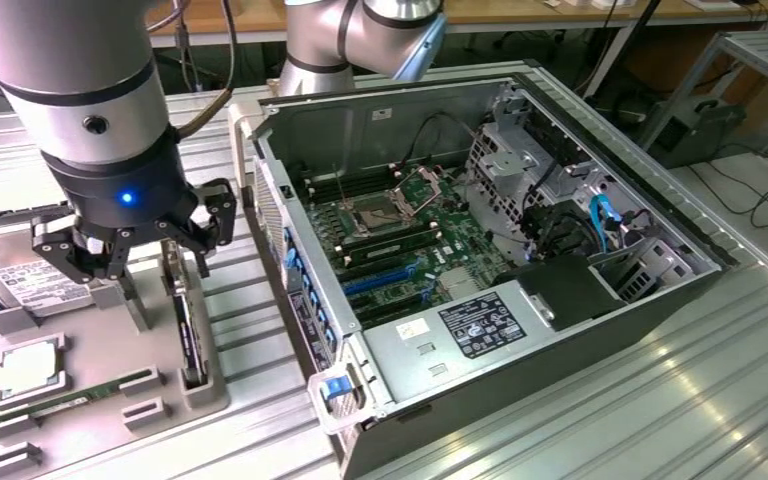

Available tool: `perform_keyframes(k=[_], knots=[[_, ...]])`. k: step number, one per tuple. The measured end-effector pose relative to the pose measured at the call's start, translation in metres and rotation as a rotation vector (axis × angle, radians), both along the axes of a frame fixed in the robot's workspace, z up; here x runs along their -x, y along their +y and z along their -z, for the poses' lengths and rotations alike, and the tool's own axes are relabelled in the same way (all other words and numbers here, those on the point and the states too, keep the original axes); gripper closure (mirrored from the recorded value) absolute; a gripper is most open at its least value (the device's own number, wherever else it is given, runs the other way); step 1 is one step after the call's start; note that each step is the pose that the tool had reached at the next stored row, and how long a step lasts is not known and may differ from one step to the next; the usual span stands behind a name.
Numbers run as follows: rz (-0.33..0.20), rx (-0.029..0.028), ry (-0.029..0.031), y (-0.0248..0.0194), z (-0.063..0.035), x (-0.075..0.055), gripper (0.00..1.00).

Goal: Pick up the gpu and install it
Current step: 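Pick up the gpu and move the gpu toward the slot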

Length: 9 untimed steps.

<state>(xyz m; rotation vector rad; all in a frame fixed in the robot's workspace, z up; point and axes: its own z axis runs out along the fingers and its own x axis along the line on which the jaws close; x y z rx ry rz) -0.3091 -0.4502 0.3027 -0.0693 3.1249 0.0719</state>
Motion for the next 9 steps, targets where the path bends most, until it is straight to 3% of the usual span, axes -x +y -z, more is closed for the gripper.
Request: perform_keyframes(k=[9], knots=[[0.0,0.0001,0.0001,-0.0001,0.017,0.0,0.33]])
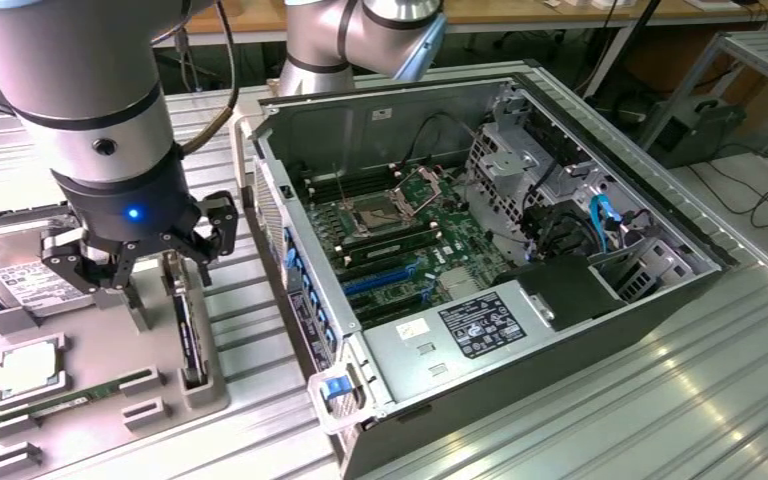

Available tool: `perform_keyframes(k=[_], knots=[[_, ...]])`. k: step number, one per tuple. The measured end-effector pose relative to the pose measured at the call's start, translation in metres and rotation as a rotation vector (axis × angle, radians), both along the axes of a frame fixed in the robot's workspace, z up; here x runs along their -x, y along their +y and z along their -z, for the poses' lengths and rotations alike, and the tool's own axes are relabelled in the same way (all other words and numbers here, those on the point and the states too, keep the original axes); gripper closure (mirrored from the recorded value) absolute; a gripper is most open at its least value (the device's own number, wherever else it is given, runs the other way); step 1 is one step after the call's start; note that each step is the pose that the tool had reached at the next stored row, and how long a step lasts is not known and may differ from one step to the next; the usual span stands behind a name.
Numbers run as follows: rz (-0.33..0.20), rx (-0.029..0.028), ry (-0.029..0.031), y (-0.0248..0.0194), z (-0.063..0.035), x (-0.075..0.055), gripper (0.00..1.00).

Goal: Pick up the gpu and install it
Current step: 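Pick up the gpu and move the gpu toward the slot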

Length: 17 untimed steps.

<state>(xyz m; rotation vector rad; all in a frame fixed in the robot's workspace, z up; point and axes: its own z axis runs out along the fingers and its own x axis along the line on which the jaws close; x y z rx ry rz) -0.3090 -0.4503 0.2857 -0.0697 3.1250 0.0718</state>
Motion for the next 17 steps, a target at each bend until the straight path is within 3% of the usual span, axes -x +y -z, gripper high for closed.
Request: perform_keyframes(k=[17], knots=[[0.0,-0.0001,0.0002,0.0,0.0327,0.0,0.33]])
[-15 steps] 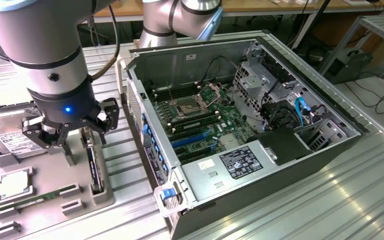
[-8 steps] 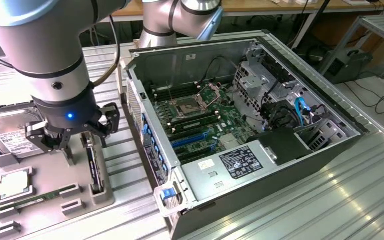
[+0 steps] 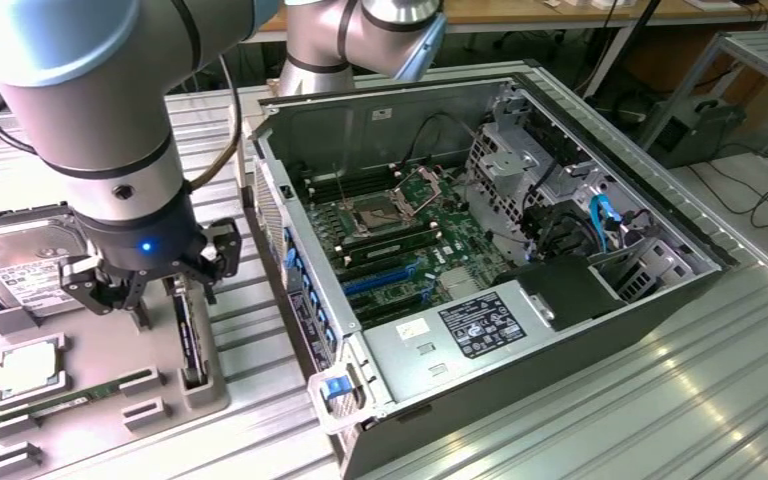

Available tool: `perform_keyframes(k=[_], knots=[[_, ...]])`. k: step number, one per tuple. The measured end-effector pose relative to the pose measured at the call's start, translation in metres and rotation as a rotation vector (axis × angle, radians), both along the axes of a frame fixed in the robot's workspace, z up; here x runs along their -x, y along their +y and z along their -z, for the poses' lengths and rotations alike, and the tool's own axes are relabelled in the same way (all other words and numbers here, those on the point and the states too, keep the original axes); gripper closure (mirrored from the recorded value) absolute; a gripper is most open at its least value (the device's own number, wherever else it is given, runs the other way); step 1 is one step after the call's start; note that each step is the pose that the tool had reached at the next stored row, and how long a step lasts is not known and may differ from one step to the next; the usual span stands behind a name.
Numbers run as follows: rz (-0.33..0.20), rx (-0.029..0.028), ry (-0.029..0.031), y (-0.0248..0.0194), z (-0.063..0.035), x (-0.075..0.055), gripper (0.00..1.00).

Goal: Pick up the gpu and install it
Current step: 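Pick up the gpu and move the gpu toward the slot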

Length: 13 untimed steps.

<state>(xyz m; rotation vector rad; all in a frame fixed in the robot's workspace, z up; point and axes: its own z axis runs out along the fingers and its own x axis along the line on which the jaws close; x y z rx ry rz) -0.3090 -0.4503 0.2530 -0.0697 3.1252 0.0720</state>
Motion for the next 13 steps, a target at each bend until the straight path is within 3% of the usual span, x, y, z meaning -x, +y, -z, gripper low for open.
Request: perform_keyframes(k=[13], knots=[[0.013,0.001,0.0004,-0.0008,0.0248,0.0,0.33]])
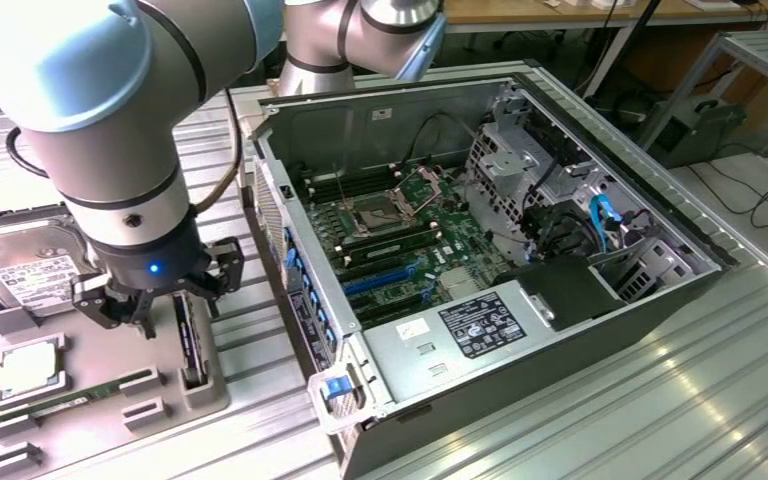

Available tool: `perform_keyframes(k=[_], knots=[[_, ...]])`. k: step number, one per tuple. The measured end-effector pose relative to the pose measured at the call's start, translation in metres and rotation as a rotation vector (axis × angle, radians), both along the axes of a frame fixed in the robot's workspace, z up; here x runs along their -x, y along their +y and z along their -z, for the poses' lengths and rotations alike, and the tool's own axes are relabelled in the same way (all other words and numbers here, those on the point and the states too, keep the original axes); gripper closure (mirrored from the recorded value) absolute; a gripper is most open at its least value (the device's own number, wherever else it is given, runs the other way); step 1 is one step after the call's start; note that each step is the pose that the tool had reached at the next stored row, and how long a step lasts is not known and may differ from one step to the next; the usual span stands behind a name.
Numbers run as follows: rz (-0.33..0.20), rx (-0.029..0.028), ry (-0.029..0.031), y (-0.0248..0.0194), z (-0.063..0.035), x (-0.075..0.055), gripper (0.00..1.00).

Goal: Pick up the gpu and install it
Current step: 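Pick up the gpu and move the gpu toward the slot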

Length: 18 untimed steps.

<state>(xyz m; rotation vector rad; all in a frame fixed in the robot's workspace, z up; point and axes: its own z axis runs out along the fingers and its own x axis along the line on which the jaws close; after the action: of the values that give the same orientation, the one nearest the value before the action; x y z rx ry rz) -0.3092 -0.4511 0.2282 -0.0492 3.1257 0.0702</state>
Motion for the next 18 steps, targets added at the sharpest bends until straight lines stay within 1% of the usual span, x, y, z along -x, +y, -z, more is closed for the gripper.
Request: perform_keyframes(k=[3,7,8,9,11,14,16,18], knots=[[0.009,-0.0001,-0.0001,-0.0001,0.0046,-0.0001,0.33],[0.01,0.0001,0.0,-0.0001,0.0047,0.0,0.34],[0.01,0.0,0.0,-0.0001,0.0047,-0.0001,0.4],[0.01,0.0,0.0,-0.0001,0.0049,-0.0001,0.4],[0.015,-0.0003,-0.0003,-0.0001,0.006,-0.0001,0.53],[0.024,0.0,-0.0001,-0.0002,0.0072,0.0,0.53],[0.043,0.0,-0.0001,-0.0003,0.0079,0.0,0.53],[0.05,0.0001,0.0001,-0.0003,0.008,0.0,0.53]])
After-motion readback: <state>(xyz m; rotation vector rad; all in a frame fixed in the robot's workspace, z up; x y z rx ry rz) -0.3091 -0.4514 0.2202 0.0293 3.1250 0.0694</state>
